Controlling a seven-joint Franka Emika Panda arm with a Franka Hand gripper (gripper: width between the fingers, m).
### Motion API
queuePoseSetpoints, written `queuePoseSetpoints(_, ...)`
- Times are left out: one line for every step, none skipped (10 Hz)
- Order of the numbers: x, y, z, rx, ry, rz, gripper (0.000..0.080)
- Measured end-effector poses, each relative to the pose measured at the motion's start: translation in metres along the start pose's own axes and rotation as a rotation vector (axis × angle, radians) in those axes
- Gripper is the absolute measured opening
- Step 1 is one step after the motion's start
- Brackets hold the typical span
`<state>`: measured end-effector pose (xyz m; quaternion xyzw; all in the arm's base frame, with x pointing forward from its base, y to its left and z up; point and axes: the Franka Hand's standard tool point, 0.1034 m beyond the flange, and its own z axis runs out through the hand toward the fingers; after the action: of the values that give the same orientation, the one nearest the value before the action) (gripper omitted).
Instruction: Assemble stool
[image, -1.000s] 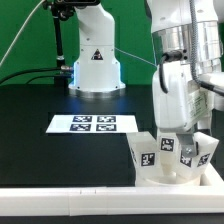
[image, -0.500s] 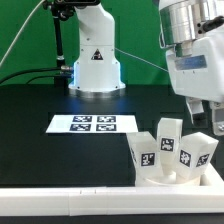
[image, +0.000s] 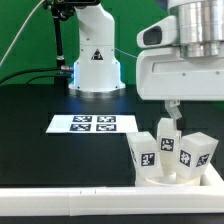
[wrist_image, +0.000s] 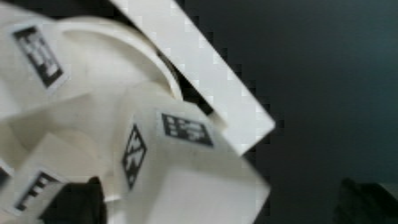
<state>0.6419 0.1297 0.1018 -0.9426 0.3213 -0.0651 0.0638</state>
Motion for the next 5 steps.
queuePoseSetpoints(-0.0071,0.0003,0.0031,-0.03,-0.036,-0.183,0.0649)
queuePoseSetpoints(-0.0032,-0.0024,0.001,-0.009,0.006,-0.206,0.0649)
queuePoseSetpoints(-0.0031,0.0006,0.0023,-0.016,0.006,-0.279,0.0649)
queuePoseSetpoints(-0.0006,0.0027,0.0024,-0.025,0.009,-0.408,0.0649)
queuePoseSetpoints(0.0016,0.0043,0.0022,-0.039,0.014,-0.513,0.0649)
